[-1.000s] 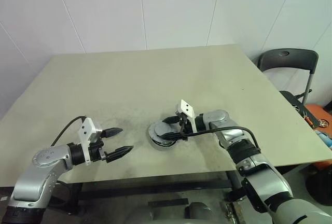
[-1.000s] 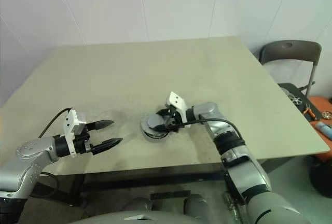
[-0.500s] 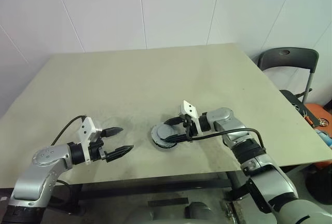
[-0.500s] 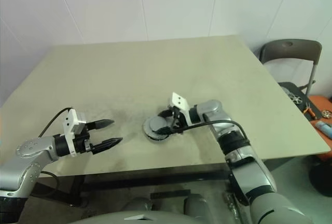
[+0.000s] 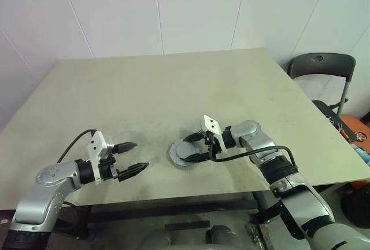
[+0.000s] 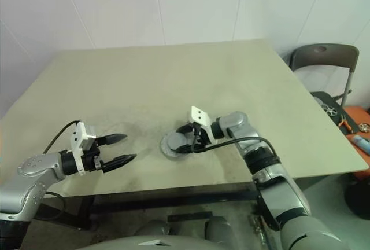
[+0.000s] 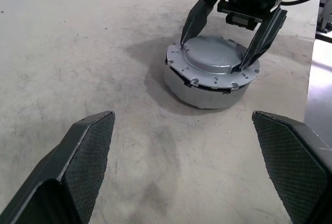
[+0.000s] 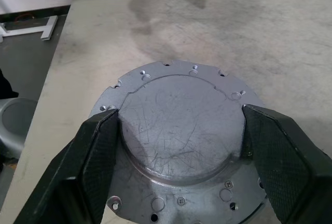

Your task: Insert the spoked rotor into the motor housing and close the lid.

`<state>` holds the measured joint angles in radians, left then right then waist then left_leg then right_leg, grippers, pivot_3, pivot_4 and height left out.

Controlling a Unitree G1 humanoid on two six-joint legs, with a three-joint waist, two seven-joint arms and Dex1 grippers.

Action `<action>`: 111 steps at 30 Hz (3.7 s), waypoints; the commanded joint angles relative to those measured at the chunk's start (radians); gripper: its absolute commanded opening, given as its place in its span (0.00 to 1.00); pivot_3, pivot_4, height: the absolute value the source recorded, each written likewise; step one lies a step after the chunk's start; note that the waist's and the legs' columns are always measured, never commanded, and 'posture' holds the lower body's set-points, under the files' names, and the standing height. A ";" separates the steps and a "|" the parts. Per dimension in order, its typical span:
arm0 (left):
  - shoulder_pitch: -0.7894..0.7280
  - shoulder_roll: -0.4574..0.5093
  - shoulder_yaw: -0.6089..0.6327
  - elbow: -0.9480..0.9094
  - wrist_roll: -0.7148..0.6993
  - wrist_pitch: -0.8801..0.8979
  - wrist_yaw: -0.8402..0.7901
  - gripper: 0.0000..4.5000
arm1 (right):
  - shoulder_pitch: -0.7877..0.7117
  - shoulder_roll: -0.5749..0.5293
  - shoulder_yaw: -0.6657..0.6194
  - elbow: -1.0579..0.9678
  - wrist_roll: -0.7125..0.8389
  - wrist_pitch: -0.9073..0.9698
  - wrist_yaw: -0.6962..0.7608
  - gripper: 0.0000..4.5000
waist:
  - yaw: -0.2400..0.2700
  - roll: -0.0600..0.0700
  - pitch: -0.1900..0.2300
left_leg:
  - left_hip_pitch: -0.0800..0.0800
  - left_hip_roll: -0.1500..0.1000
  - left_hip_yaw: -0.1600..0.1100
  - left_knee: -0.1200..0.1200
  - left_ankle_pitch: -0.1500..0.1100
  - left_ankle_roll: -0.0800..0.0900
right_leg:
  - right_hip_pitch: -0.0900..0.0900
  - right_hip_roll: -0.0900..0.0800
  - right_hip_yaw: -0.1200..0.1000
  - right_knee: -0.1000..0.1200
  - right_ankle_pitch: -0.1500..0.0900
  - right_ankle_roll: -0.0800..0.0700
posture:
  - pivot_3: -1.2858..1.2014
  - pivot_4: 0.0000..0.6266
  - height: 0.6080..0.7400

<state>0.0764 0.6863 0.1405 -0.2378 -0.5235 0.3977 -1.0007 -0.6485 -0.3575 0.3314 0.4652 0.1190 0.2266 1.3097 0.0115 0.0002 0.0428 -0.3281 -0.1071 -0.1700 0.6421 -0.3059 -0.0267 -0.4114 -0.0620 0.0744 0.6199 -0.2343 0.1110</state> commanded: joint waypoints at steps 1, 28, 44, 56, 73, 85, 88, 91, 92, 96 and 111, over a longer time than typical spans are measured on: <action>-0.003 0.004 0.014 -0.020 -0.001 -0.025 -0.003 1.00 | -0.019 0.001 -0.007 -0.006 -0.010 -0.018 -0.016 0.76 | 0.000 0.000 0.000 | 0.000 0.000 0.000 0.000 0.000 0.000 | 0.000 0.000 0.000 0.000 0.000 0.000 | 0.52 0.00 1.00; 0.007 0.010 0.017 -0.008 0.003 -0.038 -0.011 1.00 | 0.020 -0.012 0.047 0.050 -0.080 -0.025 -0.045 0.76 | 0.000 -0.001 -0.001 | 0.006 0.000 0.000 0.000 0.000 0.000 | 0.006 0.000 0.000 0.000 0.000 0.000 | 0.52 0.00 1.00; -0.004 0.008 0.010 -0.006 0.003 -0.034 -0.008 1.00 | 0.023 -0.016 0.068 0.072 -0.093 0.015 -0.070 0.76 | 0.000 -0.002 -0.003 | 0.009 0.000 0.000 0.002 0.000 0.000 | 0.009 0.000 0.000 0.001 -0.004 0.001 | 0.52 0.00 1.00; -0.007 0.008 0.008 0.001 0.005 -0.040 -0.013 1.00 | 0.026 0.006 0.005 0.027 -0.018 0.014 -0.045 0.76 | 0.000 -0.001 -0.003 | 0.008 0.000 0.000 0.002 0.000 0.000 | 0.008 0.000 0.000 0.001 -0.004 0.000 | 0.52 0.00 1.00; -0.029 0.007 0.004 0.030 0.015 -0.052 -0.032 1.00 | 0.021 -0.015 0.065 0.081 -0.107 -0.009 -0.077 0.76 | 0.000 -0.001 -0.003 | 0.008 0.000 0.000 0.001 0.000 0.000 | 0.008 0.000 0.000 0.000 -0.004 0.001 | 0.52 0.00 1.00; -0.027 0.007 0.004 0.017 0.015 -0.047 -0.027 1.00 | 0.024 0.011 0.069 0.097 -0.096 0.019 -0.096 0.76 | -0.002 -0.002 -0.004 | 0.010 0.001 0.000 0.002 0.000 0.000 | 0.010 0.001 0.000 0.001 -0.005 0.001 | 0.52 0.00 1.00; -0.028 0.010 0.005 0.018 0.014 -0.045 -0.029 1.00 | 0.024 0.021 0.038 0.073 -0.058 0.014 -0.086 0.76 | -0.003 -0.002 -0.003 | 0.010 0.002 0.000 0.002 0.000 0.000 | 0.010 0.001 0.000 0.001 -0.005 0.001 | 0.52 0.00 1.00; -0.030 0.012 0.006 0.018 0.013 -0.043 -0.031 1.00 | 0.017 0.027 0.007 0.063 -0.035 0.005 -0.079 0.76 | -0.004 -0.002 -0.003 | 0.009 0.002 0.000 0.002 0.000 0.000 | 0.009 0.001 0.000 0.001 -0.005 0.001 | 0.52 0.00 1.00; -0.031 0.012 0.006 0.018 0.013 -0.043 -0.031 1.00 | 0.016 0.025 0.002 0.060 -0.032 -0.003 -0.075 0.76 | -0.004 -0.002 -0.003 | 0.009 0.002 0.000 0.002 0.000 0.000 | 0.009 0.001 0.000 0.001 -0.005 0.001 | 0.52 0.00 1.00; -0.034 0.014 0.007 0.022 0.012 -0.043 -0.033 1.00 | 0.011 0.029 -0.025 0.041 0.000 0.015 -0.074 0.76 | -0.003 -0.001 -0.002 | 0.007 0.002 0.000 0.002 0.000 0.000 | 0.007 0.001 0.000 0.001 -0.004 0.001 | 0.52 0.00 1.00; -0.042 0.007 0.003 0.033 0.018 -0.046 -0.040 1.00 | 0.020 0.009 0.050 0.088 -0.104 -0.012 -0.124 0.76 | -0.006 -0.001 -0.002 | 0.008 0.002 0.000 0.002 0.000 0.000 | 0.007 0.001 0.000 0.001 -0.004 0.001 | 0.52 0.00 1.00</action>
<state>0.0448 0.6867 0.1339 -0.1964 -0.5026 0.3645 -1.0395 -0.6391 -0.3330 0.3502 0.4949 0.0973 0.1994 1.2393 0.0057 -0.0010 0.0405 -0.3198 -0.1055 -0.1697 0.6440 -0.3059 -0.0269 -0.4035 -0.0611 0.0744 0.6206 -0.2387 0.1117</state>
